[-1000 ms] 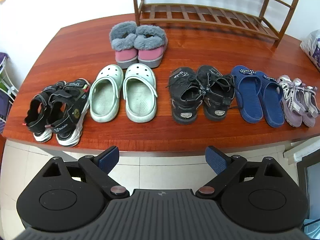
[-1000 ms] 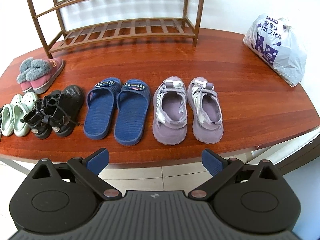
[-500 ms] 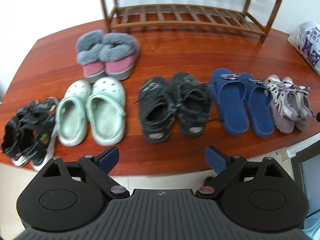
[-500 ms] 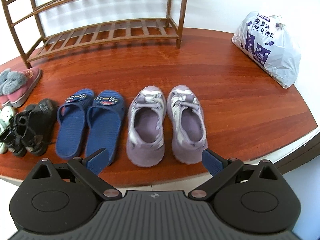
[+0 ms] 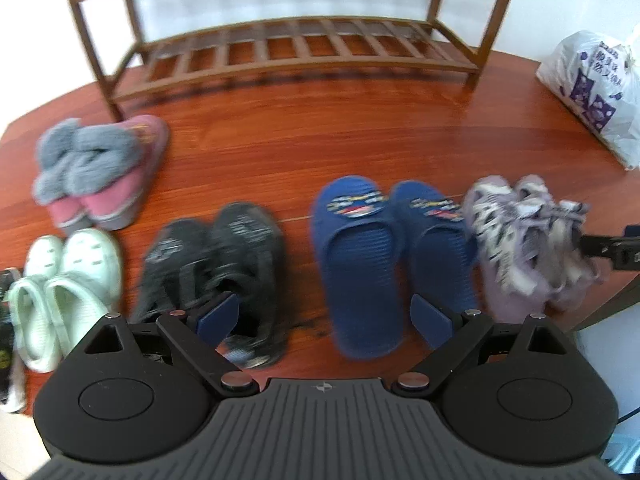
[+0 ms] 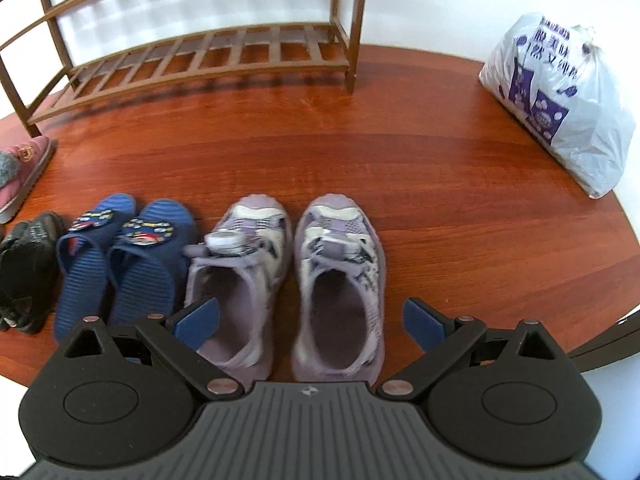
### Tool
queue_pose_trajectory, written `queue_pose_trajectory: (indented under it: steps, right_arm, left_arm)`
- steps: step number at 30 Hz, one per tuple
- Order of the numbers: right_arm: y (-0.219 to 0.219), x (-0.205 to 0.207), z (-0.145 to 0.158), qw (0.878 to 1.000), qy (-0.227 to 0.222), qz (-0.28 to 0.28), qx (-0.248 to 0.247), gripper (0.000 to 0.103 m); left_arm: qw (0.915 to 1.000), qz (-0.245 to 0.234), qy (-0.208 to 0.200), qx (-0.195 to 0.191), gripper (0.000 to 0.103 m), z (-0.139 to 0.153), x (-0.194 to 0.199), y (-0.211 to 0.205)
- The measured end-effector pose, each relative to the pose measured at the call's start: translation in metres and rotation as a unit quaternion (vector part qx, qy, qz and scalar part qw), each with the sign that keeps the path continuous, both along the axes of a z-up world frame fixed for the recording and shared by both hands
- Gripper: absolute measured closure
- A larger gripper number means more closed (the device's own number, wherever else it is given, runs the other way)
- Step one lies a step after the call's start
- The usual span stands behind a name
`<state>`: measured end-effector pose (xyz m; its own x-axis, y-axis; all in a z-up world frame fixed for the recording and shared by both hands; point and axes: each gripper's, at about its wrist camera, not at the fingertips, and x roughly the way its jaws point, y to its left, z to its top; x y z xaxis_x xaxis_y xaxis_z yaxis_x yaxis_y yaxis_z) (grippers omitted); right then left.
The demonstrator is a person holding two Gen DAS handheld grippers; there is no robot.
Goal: Organize scattered shoes
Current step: 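Grasp one lavender sandal with the right tool while the left tool grasps the other, then carry both lavender sandals onto the lower shelf of the wooden rack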
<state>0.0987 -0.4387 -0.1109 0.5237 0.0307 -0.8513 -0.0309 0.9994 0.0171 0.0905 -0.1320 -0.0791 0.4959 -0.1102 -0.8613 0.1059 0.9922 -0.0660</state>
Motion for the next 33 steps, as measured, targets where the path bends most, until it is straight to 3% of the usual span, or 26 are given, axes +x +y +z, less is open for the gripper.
queue_pose_trajectory:
  steps: [6,11,14,16,18,26,28,33]
  right_arm:
    - [-0.025,0.022,-0.02,0.999,0.028,0.017,0.007,0.01]
    - [-0.04,0.03,-0.037,0.998,0.036,0.042,0.015,0.018]
    - [-0.046,0.032,-0.043,0.997,0.034,0.059,0.02,0.019]
    - [-0.047,0.032,-0.046,0.997,0.028,0.075,0.015,0.023]
    - [-0.047,0.035,-0.049,0.996,0.029,0.085,0.005,0.034]
    - [-0.04,0.04,-0.052,0.987,0.007,0.159,-0.037,0.042]
    - [-0.035,0.04,-0.054,0.982,-0.003,0.184,-0.046,0.048]
    - [-0.029,0.046,-0.056,0.977,-0.01,0.205,-0.054,0.078]
  left_arm:
    - [0.9981,-0.06,-0.002,-0.014,0.012,-0.018,0.025,-0.065]
    - [0.9947,-0.102,0.005,-0.012,0.02,-0.033,0.042,-0.113]
    - [0.9934,-0.114,0.004,-0.008,0.031,-0.038,0.05,-0.133]
    - [0.9924,-0.123,0.004,-0.002,0.04,-0.043,0.056,-0.146]
    - [0.9914,-0.13,0.007,0.006,0.045,-0.047,0.062,-0.155]
    - [0.9803,-0.186,0.005,0.065,0.049,-0.066,0.069,-0.18]
    - [0.9769,-0.202,0.005,0.07,0.05,-0.073,0.069,-0.183]
    - [0.9691,-0.228,-0.016,0.093,0.065,-0.085,0.071,-0.191]
